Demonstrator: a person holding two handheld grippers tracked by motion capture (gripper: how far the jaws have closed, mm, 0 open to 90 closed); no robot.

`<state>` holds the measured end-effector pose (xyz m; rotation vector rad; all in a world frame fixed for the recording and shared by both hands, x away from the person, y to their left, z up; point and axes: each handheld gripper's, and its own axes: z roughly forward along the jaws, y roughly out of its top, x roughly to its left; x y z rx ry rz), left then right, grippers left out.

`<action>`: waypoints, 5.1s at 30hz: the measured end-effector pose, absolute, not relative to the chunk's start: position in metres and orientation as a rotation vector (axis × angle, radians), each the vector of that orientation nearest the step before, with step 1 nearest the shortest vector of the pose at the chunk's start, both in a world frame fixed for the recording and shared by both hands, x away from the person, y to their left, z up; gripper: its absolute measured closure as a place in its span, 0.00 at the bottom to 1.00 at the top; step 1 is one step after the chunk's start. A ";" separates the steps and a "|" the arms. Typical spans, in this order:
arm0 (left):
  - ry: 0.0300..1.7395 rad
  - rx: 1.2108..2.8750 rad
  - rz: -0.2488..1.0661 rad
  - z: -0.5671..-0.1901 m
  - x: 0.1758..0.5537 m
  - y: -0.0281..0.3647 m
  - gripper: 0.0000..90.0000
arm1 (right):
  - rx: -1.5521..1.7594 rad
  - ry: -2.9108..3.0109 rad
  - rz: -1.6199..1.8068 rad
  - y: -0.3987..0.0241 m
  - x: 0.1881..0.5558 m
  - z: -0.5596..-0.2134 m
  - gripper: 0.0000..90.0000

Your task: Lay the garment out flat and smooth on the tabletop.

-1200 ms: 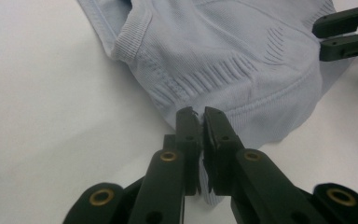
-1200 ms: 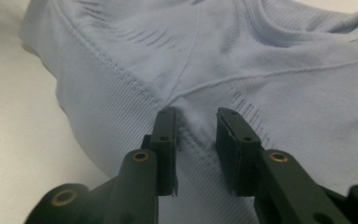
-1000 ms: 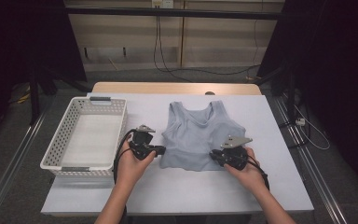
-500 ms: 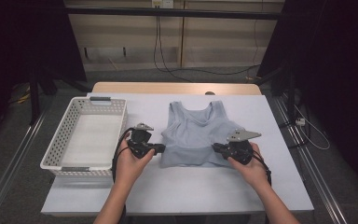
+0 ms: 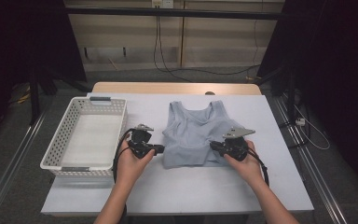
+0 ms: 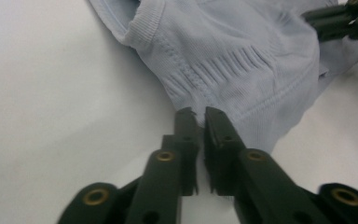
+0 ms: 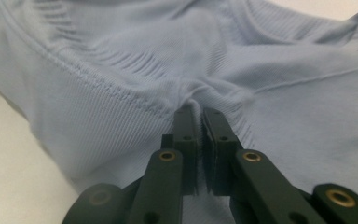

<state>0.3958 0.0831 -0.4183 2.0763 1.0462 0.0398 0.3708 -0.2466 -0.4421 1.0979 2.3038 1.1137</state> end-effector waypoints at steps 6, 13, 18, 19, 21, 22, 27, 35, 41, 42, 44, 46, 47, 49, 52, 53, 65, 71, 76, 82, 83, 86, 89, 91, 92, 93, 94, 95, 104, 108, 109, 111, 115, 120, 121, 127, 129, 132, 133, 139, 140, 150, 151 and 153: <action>1.049 2.031 0.043 -0.412 0.394 0.088 0.75 | 1.070 2.344 1.064 -0.240 0.372 -0.448 0.95; 0.987 2.038 0.029 -0.407 0.391 0.078 0.71 | 1.074 2.339 1.071 -0.239 0.371 -0.448 0.94; 0.980 2.052 0.055 -0.415 0.394 0.072 0.72 | 1.077 2.332 1.069 -0.238 0.370 -0.448 0.94; 0.981 2.052 0.042 -0.415 0.395 0.072 0.74 | 1.076 2.333 1.075 -0.238 0.369 -0.448 0.94; 0.984 2.051 0.031 -0.417 0.397 0.071 0.75 | 1.071 2.332 1.077 -0.238 0.369 -0.448 0.94; 0.982 2.059 0.024 -0.417 0.397 0.070 0.78 | 1.070 2.332 1.076 -0.238 0.369 -0.448 0.94; 0.985 2.084 0.032 -0.418 0.397 0.064 0.87 | 1.069 2.337 1.071 -0.236 0.368 -0.448 0.94; 0.980 2.124 0.033 -0.425 0.400 0.058 0.95 | 1.066 2.338 1.075 -0.236 0.367 -0.447 0.94; 0.991 2.095 0.047 -0.417 0.402 0.066 0.95 | 1.061 2.322 1.091 -0.238 0.366 -0.444 0.94; 0.995 2.081 0.048 -0.416 0.402 0.068 0.95 | 1.061 2.320 1.095 -0.238 0.366 -0.443 0.94; 0.999 2.075 0.047 -0.415 0.404 0.071 0.95 | 1.060 2.315 1.098 -0.238 0.366 -0.442 0.94; 1.007 2.065 0.054 -0.415 0.405 0.073 0.95 | 1.056 2.315 1.096 -0.237 0.366 -0.442 0.94; 1.014 2.067 0.054 -0.416 0.406 0.073 0.95 | 1.052 2.319 1.094 -0.236 0.366 -0.443 0.94; 1.021 2.076 0.060 -0.418 0.407 0.073 0.95 | 1.049 2.325 1.087 -0.235 0.366 -0.444 0.94; 1.056 2.076 0.070 -0.425 0.410 0.072 0.95 | 1.047 2.333 1.082 -0.234 0.367 -0.445 0.94; 1.056 2.080 0.047 -0.427 0.412 0.073 0.95 | 1.046 2.335 1.081 -0.233 0.367 -0.446 0.93; 1.087 2.113 0.020 -0.442 0.418 0.074 0.95 | 1.049 2.371 1.046 -0.230 0.370 -0.456 0.89; 1.095 2.113 0.013 -0.444 0.418 0.074 0.95 | 1.055 2.362 1.075 -0.234 0.369 -0.457 0.84; 1.088 2.106 -0.004 -0.444 0.419 0.077 0.95 | 1.039 2.346 1.053 -0.237 0.365 -0.450 0.70; 1.085 2.113 -0.002 -0.443 0.419 0.077 0.95 | 1.087 2.281 1.065 -0.257 0.357 -0.441 0.60; 1.084 2.114 -0.002 -0.443 0.419 0.077 0.95 | 1.102 2.261 1.062 -0.262 0.356 -0.441 0.57; 1.085 2.114 0.000 -0.442 0.418 0.077 0.95 | 1.155 2.227 1.064 -0.275 0.353 -0.439 0.54; 1.086 2.111 -0.003 -0.442 0.419 0.077 0.95 | 1.196 2.191 1.072 -0.288 0.349 -0.438 0.49; 1.085 2.117 0.001 -0.441 0.418 0.076 0.95 | 1.204 2.182 1.070 -0.294 0.346 -0.438 0.47; 1.084 2.118 0.003 -0.441 0.418 0.076 0.95 | 1.210 2.182 1.065 -0.296 0.345 -0.438 0.46; 1.084 2.120 0.005 -0.440 0.418 0.076 0.95 | 1.216 2.179 1.059 -0.298 0.344 -0.438 0.45; 1.084 2.119 0.006 -0.440 0.418 0.076 0.95 | 1.217 2.179 1.057 -0.300 0.343 -0.438 0.44; 1.083 2.121 0.007 -0.440 0.418 0.075 0.95 | 1.227 2.175 1.053 -0.302 0.342 -0.439 0.43; 1.082 2.132 0.008 -0.439 0.420 0.075 0.95 | 1.261 2.164 1.044 -0.310 0.337 -0.442 0.38; 1.086 2.123 0.007 -0.438 0.420 0.075 0.95 | 1.269 2.154 1.024 -0.316 0.333 -0.441 0.38; 1.087 2.122 0.008 -0.438 0.420 0.076 0.95 | 1.273 2.148 1.022 -0.318 0.333 -0.441 0.38; 1.084 2.125 0.009 -0.438 0.420 0.075 0.95 | 1.286 2.139 1.021 -0.322 0.332 -0.441 0.38; 1.080 2.137 0.018 -0.437 0.420 0.074 0.95 | 1.310 2.131 1.004 -0.326 0.331 -0.444 0.39; 1.078 2.143 0.020 -0.436 0.421 0.075 0.95 | 1.360 2.105 0.985 -0.335 0.329 -0.445 0.47; 1.083 2.138 0.022 -0.436 0.421 0.074 0.95 | 1.363 2.106 0.977 -0.337 0.329 -0.446 0.49; 1.080 2.149 0.029 -0.436 0.422 0.073 0.95 | 1.390 2.140 0.946 -0.342 0.327 -0.452 0.63; 1.082 2.145 0.032 -0.435 0.422 0.073 0.95 | 1.406 2.142 0.954 -0.342 0.328 -0.454 0.64; 1.084 2.143 0.036 -0.436 0.422 0.073 0.95 | 1.435 2.152 0.987 -0.342 0.328 -0.455 0.77; 1.083 2.144 0.028 -0.435 0.422 0.074 0.95 | 1.435 2.157 0.995 -0.341 0.327 -0.455 0.83; 1.085 2.145 0.035 -0.434 0.420 0.076 0.95 | 1.391 2.180 0.947 -0.335 0.327 -0.451 0.98; 1.086 2.143 0.033 -0.434 0.420 0.076 0.95 | 1.391 2.178 0.952 -0.336 0.327 -0.451 0.98; 1.090 2.103 0.027 -0.429 0.412 0.078 0.69 | 1.376 2.170 0.929 -0.336 0.322 -0.448 0.98; 1.090 2.102 0.031 -0.428 0.411 0.078 0.65 | 1.377 2.171 0.929 -0.336 0.322 -0.449 0.98; 1.079 2.103 0.048 -0.427 0.407 0.078 0.62 | 1.361 2.181 0.914 -0.336 0.322 -0.449 0.98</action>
